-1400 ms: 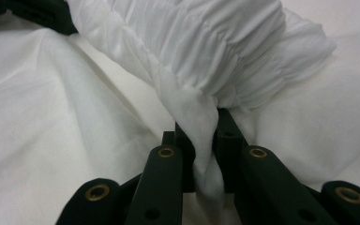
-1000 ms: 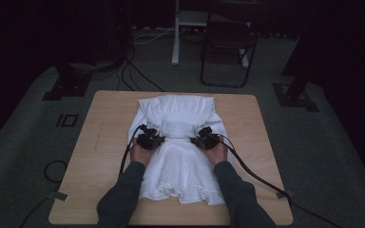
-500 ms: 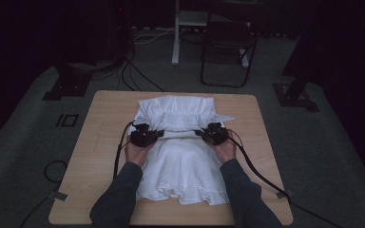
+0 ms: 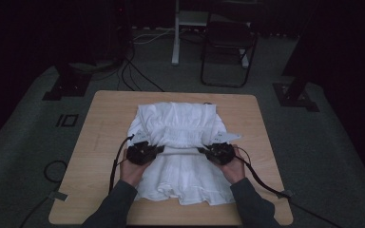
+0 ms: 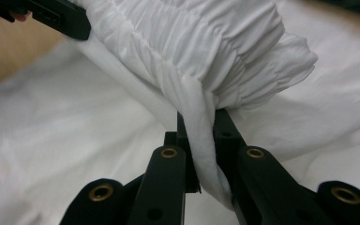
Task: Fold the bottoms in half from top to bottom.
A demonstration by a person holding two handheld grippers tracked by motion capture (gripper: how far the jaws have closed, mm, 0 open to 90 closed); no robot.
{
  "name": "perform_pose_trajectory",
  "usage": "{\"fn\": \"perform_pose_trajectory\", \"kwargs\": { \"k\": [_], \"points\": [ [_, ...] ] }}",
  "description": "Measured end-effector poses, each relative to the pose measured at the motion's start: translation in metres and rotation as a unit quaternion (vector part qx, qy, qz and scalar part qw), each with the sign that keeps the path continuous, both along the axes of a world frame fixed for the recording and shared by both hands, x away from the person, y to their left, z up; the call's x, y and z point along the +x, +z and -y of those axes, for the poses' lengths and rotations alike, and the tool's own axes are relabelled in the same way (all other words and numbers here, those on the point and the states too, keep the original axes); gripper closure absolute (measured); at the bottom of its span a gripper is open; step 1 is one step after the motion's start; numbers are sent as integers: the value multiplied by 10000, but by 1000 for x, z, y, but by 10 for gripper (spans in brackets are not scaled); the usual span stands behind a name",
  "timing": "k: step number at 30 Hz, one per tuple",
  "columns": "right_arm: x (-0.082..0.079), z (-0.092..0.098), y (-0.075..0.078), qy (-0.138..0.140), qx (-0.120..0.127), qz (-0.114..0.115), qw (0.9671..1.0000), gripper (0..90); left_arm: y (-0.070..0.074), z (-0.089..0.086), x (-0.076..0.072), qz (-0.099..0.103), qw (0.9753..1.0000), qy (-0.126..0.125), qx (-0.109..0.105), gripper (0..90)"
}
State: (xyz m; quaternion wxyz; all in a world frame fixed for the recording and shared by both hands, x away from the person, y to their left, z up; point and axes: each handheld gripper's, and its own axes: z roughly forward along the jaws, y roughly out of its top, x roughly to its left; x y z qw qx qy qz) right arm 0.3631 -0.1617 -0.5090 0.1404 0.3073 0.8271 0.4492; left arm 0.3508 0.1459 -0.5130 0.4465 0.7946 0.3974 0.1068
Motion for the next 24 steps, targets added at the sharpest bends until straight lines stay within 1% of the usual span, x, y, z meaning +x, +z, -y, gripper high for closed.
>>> {"fn": "perform_pose_trajectory", "kwargs": {
  "k": [2,4,5,6,7,8,9,10,11,13,14,15,16,17,18,19,20,21,22,23,24],
  "points": [
    [-4,-3,-18,55,-145,-172,9997,849,-18,2,-1,-228,9995,-13,219,837],
    [-6,-6,-34,83,-295,-356,9989,848,-35,5,0,-438,9981,-21,423,830],
    [-6,-7,-41,73,-362,-454,9983,841,-40,6,1,-505,9977,-43,443,815],
    [-5,-8,-47,58,-396,-544,9977,824,-41,4,2,-534,9981,-25,318,801],
    [-4,-8,-50,14,-392,-626,9973,785,-39,3,4,-631,9976,-2,282,771],
    [-3,-7,-51,-8,-326,-726,9968,743,-36,3,4,-708,9971,-26,273,719],
    [-2,-6,-49,-9,-290,-775,9966,649,-32,3,2,-649,9974,-26,312,649],
    [-2,-5,-46,-1,-321,-787,9964,585,-27,2,0,-573,9978,-33,331,621],
    [-3,-3,-42,36,-318,-809,9962,524,-21,0,-2,-536,9981,-41,304,589],
    [-7,3,-32,73,-295,-697,9971,429,-8,-5,-5,-393,9990,-18,188,563],
    [-7,3,-32,73,-295,-697,9971,429,-8,-5,-5,-393,9990,-18,188,556],
    [-9,6,-26,80,-249,-623,9977,404,4,-13,-4,-252,9997,73,34,556],
    [-13,17,-12,87,34,-514,9986,399,9,-16,-3,-188,9997,133,11,589],
    [-12,22,-6,52,187,-474,9987,449,12,-19,1,-157,9996,221,2,662],
    [-11,26,-2,-8,300,-443,9986,606,15,-21,5,-148,9994,316,-16,762],
    [-8,30,1,-109,359,-424,9984,749,16,-21,11,-173,9990,411,-45,877],
    [-3,32,2,-285,375,-486,9977,812,16,-20,17,-242,9986,460,-100,900],
    [-3,32,2,-285,375,-486,9977,812,16,-20,17,-242,9986,460,-100,900],
    [3,32,1,-411,337,-570,9970,853,12,-15,28,-317,9983,494,17,900],
    [16,27,-7,-621,182,-712,9954,870,8,-9,36,-422,9978,496,116,900],
    [25,23,-15,-734,90,-890,9933,871,4,-6,40,-488,9975,490,133,900]
  ]
}}
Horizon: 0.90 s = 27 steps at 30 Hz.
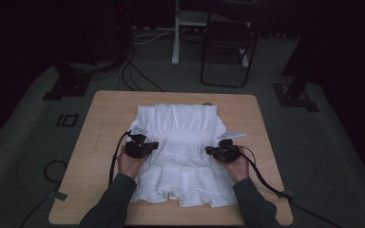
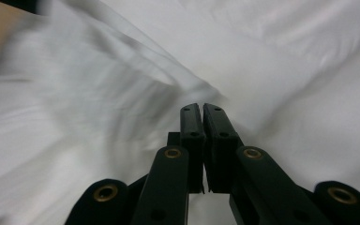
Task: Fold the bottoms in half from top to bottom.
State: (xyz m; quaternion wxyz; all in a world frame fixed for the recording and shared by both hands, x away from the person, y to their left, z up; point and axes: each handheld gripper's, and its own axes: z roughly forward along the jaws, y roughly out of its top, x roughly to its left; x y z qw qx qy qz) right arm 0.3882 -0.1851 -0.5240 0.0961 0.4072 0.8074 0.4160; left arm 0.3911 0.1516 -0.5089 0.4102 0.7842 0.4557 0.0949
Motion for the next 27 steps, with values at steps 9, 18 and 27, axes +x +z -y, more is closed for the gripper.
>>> {"fn": "perform_pose_trajectory", "kwargs": {
  "k": [9,18,27],
  "points": [
    [28,-16,-28,-46,7,-355,9994,827,-30,21,16,-308,9986,-83,414,836],
    [-7,-8,-12,795,399,123,9960,778,-23,15,-35,-18,9969,-774,154,763],
    [-26,-11,-1,1072,544,405,9919,726,-15,17,-45,208,9963,-832,-106,688]
  ]
}}
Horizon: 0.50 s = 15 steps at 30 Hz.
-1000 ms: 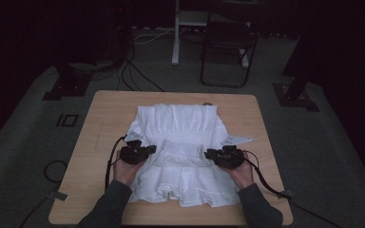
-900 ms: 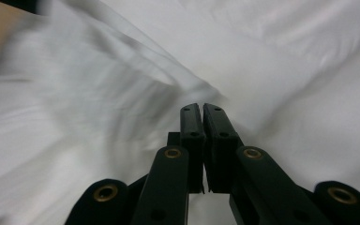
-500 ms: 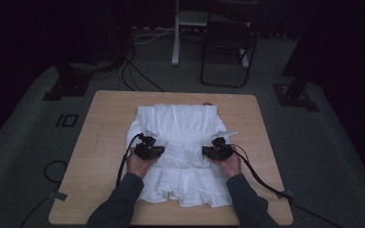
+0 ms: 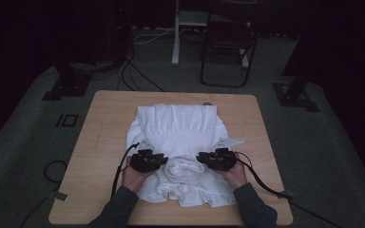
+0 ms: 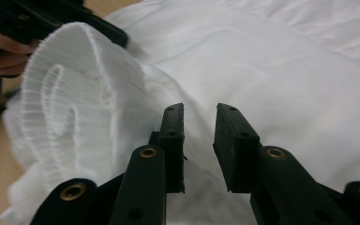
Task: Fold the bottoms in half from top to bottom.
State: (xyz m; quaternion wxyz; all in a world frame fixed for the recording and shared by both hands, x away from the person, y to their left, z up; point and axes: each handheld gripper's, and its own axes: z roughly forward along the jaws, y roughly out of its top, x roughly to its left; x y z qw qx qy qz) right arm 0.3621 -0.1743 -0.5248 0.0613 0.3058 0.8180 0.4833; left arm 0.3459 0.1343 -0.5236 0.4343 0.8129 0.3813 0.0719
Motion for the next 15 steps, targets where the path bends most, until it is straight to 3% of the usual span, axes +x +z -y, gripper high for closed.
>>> {"fn": "perform_pose_trajectory", "kwargs": {
  "k": [4,8,11,13,15],
  "points": [
    [-14,-7,-4,289,-113,-17,9995,735,-7,9,-14,-119,9991,-329,227,684],
    [-28,-10,-16,491,-405,-68,9979,759,-20,9,-28,-224,9970,-422,616,687],
    [-34,-11,-24,615,-617,-182,9960,778,-17,2,-29,-228,9979,-423,436,680],
    [-33,-9,-23,591,-599,-169,9963,766,-12,0,-26,-98,9985,-343,411,647],
    [-30,-7,-17,428,-546,-17,9976,730,-1,-3,-19,115,9989,-182,408,634]
  ]
}}
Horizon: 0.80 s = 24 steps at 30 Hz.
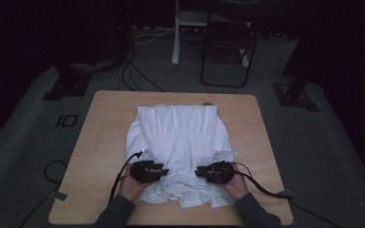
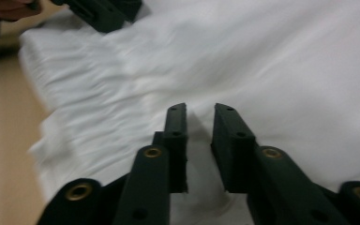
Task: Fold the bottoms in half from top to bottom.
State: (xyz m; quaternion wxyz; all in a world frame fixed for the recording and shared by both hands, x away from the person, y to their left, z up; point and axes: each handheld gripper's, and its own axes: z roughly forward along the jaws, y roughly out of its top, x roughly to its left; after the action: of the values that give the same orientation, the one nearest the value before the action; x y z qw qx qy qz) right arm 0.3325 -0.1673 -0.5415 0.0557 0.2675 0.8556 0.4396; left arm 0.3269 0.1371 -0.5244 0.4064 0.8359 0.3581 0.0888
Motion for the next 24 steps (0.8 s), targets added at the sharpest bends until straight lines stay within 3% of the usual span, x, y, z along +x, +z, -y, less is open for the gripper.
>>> {"fn": "perform_pose_trajectory", "kwargs": {
  "k": [3,6,10,13,16,19,21,24],
  "points": [
    [14,2,11,-372,52,258,9990,669,12,-2,17,244,9993,257,-89,625],
    [38,2,17,-709,145,374,9967,635,18,1,39,443,9979,477,-15,607],
    [73,-6,17,-1061,112,448,9933,594,12,9,67,492,9966,648,140,594],
    [94,-11,11,-1317,-51,548,9898,571,2,13,82,445,9961,728,227,574],
    [109,-14,0,-1618,-256,618,9846,549,-11,14,91,351,9960,761,304,558],
    [116,-14,-12,-1811,-490,540,9807,529,-23,12,94,258,9967,705,296,552],
    [116,-13,-16,-1856,-532,476,9800,528,-28,9,93,257,9971,694,192,550],
    [108,-9,-23,-1892,-409,492,9799,526,-32,5,88,213,9972,723,6,548]
  ]
}}
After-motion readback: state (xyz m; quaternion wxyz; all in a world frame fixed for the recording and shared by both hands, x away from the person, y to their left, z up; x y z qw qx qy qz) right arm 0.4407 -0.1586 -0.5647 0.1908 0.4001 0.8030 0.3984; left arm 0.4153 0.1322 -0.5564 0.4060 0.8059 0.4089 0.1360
